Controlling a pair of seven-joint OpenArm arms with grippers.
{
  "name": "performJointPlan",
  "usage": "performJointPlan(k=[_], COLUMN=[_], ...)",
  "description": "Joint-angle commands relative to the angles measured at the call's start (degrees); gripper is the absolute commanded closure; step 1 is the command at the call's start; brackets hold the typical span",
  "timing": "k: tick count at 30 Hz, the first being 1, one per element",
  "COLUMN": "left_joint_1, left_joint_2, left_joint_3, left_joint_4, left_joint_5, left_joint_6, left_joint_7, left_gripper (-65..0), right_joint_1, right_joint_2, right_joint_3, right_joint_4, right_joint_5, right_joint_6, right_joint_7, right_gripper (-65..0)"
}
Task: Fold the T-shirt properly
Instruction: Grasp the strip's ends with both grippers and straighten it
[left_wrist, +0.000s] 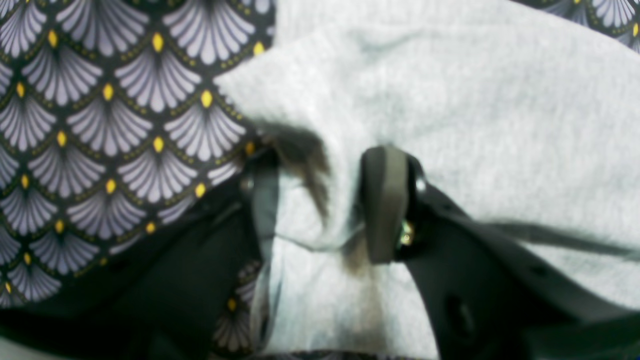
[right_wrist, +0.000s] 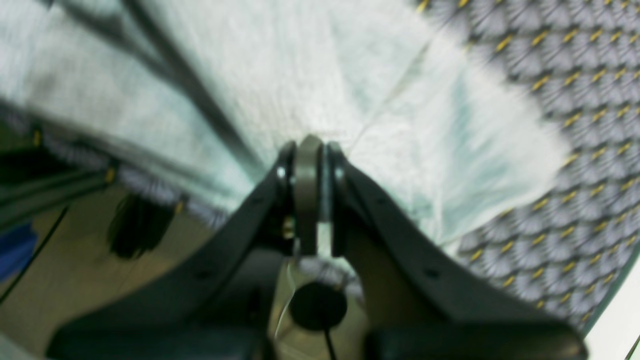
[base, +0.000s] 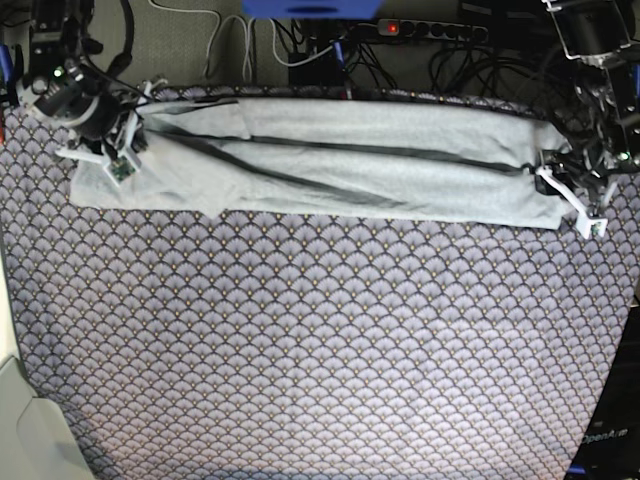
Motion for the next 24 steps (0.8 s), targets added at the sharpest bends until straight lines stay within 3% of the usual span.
performJointPlan(k=[1,7,15,19,24], left_joint_1=[0.35,0.70,1.49,1.49,1.49], left_joint_2=[-0.04,0.05,-0.04,-0.13,-0.04], left_joint_3=[0.44,0.44,0.52,0.52,0.52], left_joint_4=[-0.02,-0.02,-0.02,-0.11,-0.11], left_joint_5=[-1.23,-1.49,-1.76,-1.76,-1.23], left_joint_6=[-1.03,-1.03,-1.12,-1.30,-8.77], left_joint_7=[1.93,1.93,1.93,1.93,2.02], left_gripper=[-27.1,-27.1,-27.2,-27.2,-32.4], right_joint_1=[0.05,-0.04,1.81,3.66,4.53], right_joint_2=[-0.30,-2.59,-2.41,-2.15,-1.36], right_joint_3=[0.40,0.22,0.13,0.13,-0.04], right_joint_4=[0.63,0.28,-2.71,-6.22,-8.16], right_joint_5=[0.28,0.01,0.01,0.01,0.01], right_joint_6=[-0.21,-0.21,-0.21,-0.21,-0.21], right_joint_7=[0.58,0.58,0.14,0.06,0.41], right_gripper=[0.0,0.0,0.0,-5.7,-12.2])
